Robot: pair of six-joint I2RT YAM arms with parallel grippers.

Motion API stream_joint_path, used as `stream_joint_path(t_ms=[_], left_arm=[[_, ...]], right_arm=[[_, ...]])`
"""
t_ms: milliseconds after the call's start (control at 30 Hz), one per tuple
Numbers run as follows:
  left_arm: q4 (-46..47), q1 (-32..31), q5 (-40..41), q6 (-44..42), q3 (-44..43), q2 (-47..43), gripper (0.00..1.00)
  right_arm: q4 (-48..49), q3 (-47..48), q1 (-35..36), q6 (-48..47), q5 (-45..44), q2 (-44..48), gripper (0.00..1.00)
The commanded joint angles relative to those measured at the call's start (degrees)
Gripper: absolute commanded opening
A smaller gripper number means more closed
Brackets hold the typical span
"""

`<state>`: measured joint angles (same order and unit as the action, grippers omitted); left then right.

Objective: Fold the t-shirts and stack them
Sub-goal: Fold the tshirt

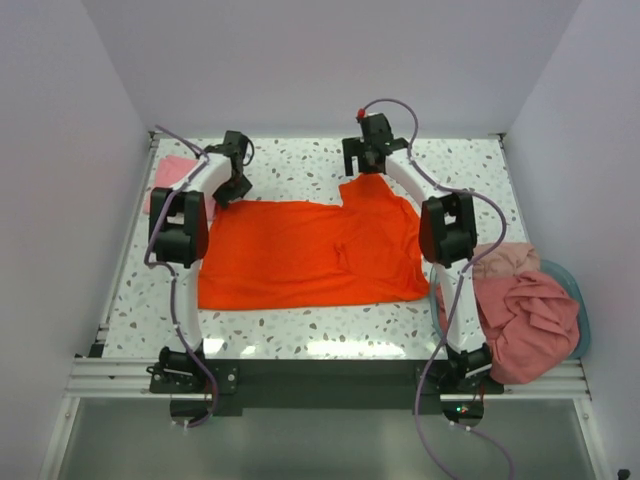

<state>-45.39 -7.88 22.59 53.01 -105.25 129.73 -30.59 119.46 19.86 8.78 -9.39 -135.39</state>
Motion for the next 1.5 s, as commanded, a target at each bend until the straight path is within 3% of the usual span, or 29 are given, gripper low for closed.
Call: stream_joint_path(t_ms=[0, 167, 367, 500, 533, 633, 767, 900, 1233, 1467], left_arm=[[-5.41, -0.21, 2.99, 3.76, -3.12, 2.45, 0.61], [-6.47, -0.38, 3.07, 4.46, -1.98, 3.77, 0.47], [-7.87, -0.65, 3.07, 4.99, -1.54, 4.04, 0.22], [-7.44, -1.08, 2.9, 4.73, 0.13, 3.07, 0.01], [-7.44, -1.09, 2.99, 4.73, 0.57, 2.64, 0.0], [-7.61, -1.17, 2.99, 4.73, 1.1, 1.76, 0.0], [-7.7, -1.26, 3.42, 4.73, 1.8, -0.44, 0.0], [-6.38, -1.79, 3.69, 3.94, 3.56, -3.51, 0.0], [-1.9, -2.84, 4.48, 3.59, 15.42, -15.2, 0.0], [-0.85, -3.02, 4.92, 4.82, 22.54, -21.62, 0.0]], right_arm=[[3.0, 6.91, 0.01, -2.45, 1.12, -4.52, 0.99], [3.69, 14.57, 0.09, -1.83, -0.28, -10.85, 0.99], [4.84, 17.91, 0.01, -2.18, 1.48, -15.25, 0.94], [6.15, 11.43, 0.01, -2.09, 1.48, -12.71, 0.72], [6.5, 8.97, 0.01, -2.1, 1.22, -11.48, 0.6], [5.89, 7.11, 0.09, -2.18, 0.17, -10.16, 0.44], [6.24, 6.14, 0.09, -2.71, -0.45, -7.35, 0.0], [6.68, 4.74, 0.62, -4.29, -0.28, -3.13, 0.0], [13.89, -21.52, 2.29, -6.05, -0.19, 18.31, 0.0], [14.85, -33.84, 2.99, -5.88, 1.04, 30.51, 0.0]])
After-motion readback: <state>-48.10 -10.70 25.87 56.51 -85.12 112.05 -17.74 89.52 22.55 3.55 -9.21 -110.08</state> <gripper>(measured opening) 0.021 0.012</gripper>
